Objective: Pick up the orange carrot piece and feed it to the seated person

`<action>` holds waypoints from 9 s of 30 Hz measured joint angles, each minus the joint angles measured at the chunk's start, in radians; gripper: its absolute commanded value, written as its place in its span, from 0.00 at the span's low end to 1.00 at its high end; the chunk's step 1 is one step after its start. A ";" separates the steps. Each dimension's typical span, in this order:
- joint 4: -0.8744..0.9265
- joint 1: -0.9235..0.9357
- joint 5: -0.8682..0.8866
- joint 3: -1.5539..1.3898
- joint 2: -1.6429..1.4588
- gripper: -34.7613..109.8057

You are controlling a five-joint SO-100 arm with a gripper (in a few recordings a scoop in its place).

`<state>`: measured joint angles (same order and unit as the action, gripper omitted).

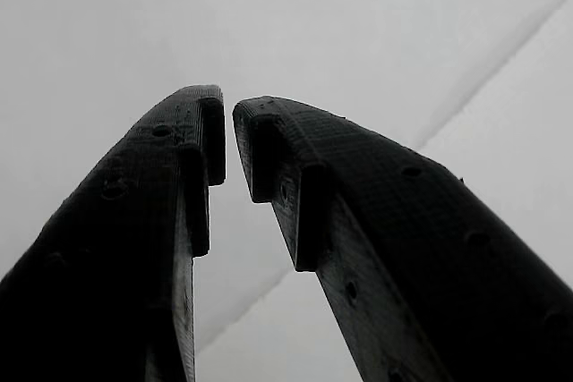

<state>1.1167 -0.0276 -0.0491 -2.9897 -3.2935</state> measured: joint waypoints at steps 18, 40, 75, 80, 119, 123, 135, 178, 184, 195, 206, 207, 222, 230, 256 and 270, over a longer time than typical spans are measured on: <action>0.000 0.002 0.000 0.000 0.000 0.22; 0.000 0.005 0.000 0.000 0.000 0.22; 0.000 0.014 0.000 0.000 0.000 0.22; 0.000 0.014 0.000 0.000 0.000 0.22; -0.003 0.328 0.000 0.472 0.489 0.22; -0.003 0.419 0.000 0.546 0.611 0.22; -0.003 0.716 -0.011 0.729 0.899 0.22; -0.003 1.473 -0.538 1.367 1.779 0.22; -0.003 1.496 -0.538 1.457 1.910 0.22; -0.003 1.493 -0.538 1.486 1.960 0.23; -0.147 1.476 -0.538 1.496 1.960 0.33; -0.153 1.482 -0.538 1.496 1.960 0.34; -0.163 1.485 -0.538 1.496 1.974 0.34; -0.163 1.471 -0.557 1.488 1.979 0.35; -0.183 1.473 -0.557 1.355 1.977 0.34; -0.187 1.486 -0.557 1.336 1.974 0.22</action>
<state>0.9296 1.4588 -0.6059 -1.6536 -1.3192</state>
